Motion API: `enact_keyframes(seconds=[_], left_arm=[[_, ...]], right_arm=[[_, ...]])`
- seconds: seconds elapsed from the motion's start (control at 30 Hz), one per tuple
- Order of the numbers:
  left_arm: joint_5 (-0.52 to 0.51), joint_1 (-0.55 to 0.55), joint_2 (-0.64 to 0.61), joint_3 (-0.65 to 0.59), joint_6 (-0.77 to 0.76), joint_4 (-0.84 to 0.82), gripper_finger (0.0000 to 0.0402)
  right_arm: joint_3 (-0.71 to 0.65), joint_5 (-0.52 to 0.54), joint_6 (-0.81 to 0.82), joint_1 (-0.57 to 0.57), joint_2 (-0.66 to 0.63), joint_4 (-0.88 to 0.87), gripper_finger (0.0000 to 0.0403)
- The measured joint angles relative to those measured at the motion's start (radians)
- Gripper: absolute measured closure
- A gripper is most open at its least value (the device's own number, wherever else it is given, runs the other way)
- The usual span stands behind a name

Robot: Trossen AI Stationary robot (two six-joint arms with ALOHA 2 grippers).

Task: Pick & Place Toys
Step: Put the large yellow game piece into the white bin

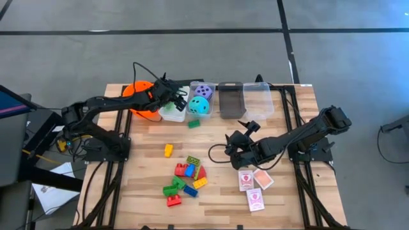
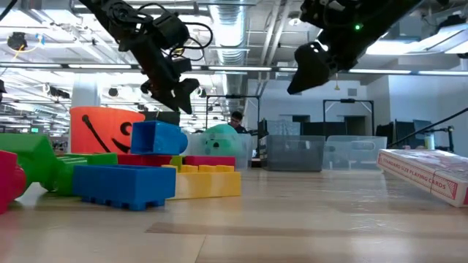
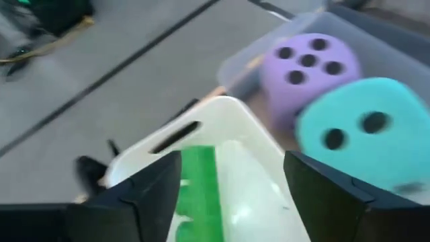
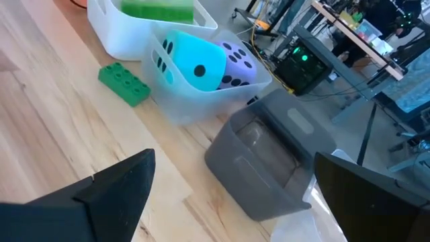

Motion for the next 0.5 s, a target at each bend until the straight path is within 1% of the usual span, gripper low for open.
enact_keyframes(seconds=[0.17,0.23,0.37,0.43,0.5], left_arm=[[0.133,0.0,0.0,0.0,-0.015,0.004,0.0128],[0.239,0.0,0.0,0.0,-0.016,0.004,0.0128],[0.483,-0.022,0.0,0.0,-0.017,0.005,0.0134],[0.562,-0.056,0.0,0.0,-0.017,0.005,0.0139],[0.594,-0.105,0.0,0.0,-0.017,-0.001,0.0146]], right_arm=[[0.0,0.0,0.0,0.0,0.0,0.001,0.0006],[0.0,0.0,0.0,0.0,0.0,0.001,0.0006],[0.0,0.0,0.0,0.0,0.0,0.001,0.0006],[0.0,0.0,0.0,0.0,0.0,0.001,0.0006],[0.0,0.0,0.0,0.0,0.0,0.001,0.0006]])
